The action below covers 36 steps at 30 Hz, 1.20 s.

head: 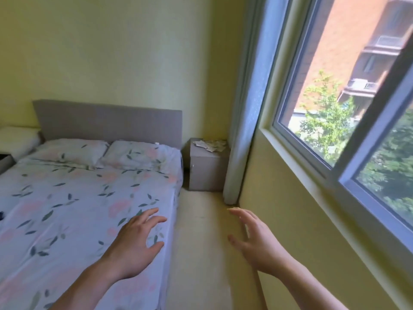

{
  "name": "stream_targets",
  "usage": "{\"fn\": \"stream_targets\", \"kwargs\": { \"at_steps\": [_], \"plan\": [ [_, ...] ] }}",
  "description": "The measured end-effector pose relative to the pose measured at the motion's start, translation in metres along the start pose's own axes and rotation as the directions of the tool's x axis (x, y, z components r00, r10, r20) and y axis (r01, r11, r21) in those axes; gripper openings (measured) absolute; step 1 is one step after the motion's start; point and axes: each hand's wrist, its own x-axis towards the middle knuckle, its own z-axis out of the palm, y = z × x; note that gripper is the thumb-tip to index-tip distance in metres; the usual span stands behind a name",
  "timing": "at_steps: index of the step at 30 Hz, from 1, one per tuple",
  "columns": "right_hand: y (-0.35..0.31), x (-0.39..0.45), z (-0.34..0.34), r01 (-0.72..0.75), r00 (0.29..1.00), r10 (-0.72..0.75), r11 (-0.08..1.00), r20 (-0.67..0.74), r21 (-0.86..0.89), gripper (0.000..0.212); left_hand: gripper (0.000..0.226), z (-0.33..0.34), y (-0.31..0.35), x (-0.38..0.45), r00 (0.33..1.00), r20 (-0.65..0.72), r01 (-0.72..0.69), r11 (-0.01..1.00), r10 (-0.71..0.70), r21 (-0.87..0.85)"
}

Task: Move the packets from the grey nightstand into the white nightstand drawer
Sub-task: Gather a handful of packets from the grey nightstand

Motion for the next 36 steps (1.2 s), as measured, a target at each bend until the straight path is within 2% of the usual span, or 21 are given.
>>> {"fn": "stream_targets", "kwargs": {
  "at_steps": [4, 9, 16, 22, 27, 36],
  "plan": [
    [0.021, 0.09, -0.013, -0.026, 1.0, 0.026, 1.0, -0.001, -0.004, 0.059, 0.052, -0.001, -0.009, 0.098, 1.0, 0.024, 0.002, 1.0, -0.002, -0.01],
    [0.037, 0.194, -0.031, -0.028, 0.999, 0.03, 0.999, -0.046, 0.03, 0.056, 0.052, -0.016, 0.001, 0.221, 0.998, 0.022, -0.065, 0.998, 0.065, -0.008],
    [0.076, 0.317, -0.037, -0.033, 0.999, 0.036, 0.996, -0.041, 0.077, 0.056, 0.05, -0.014, 0.014, 0.353, 0.989, 0.038, -0.146, 0.989, 0.146, -0.007],
    [0.122, 0.443, -0.039, -0.031, 0.999, 0.034, 0.993, -0.02, 0.111, 0.055, 0.05, -0.002, 0.004, 0.474, 0.991, 0.055, -0.125, 0.992, 0.124, 0.0],
    [0.163, 0.564, -0.055, -0.053, 0.999, 0.052, 0.988, 0.011, 0.142, 0.056, 0.049, -0.003, -0.003, 0.585, 0.998, 0.051, -0.044, 0.999, 0.043, 0.017],
    [0.184, 0.766, -0.068, 0.032, 0.992, -0.052, 0.985, 0.114, 0.168, 0.058, 0.048, -0.009, -0.021, 0.74, 0.997, -0.019, 0.079, 0.997, -0.08, -0.018]
  ]
}}
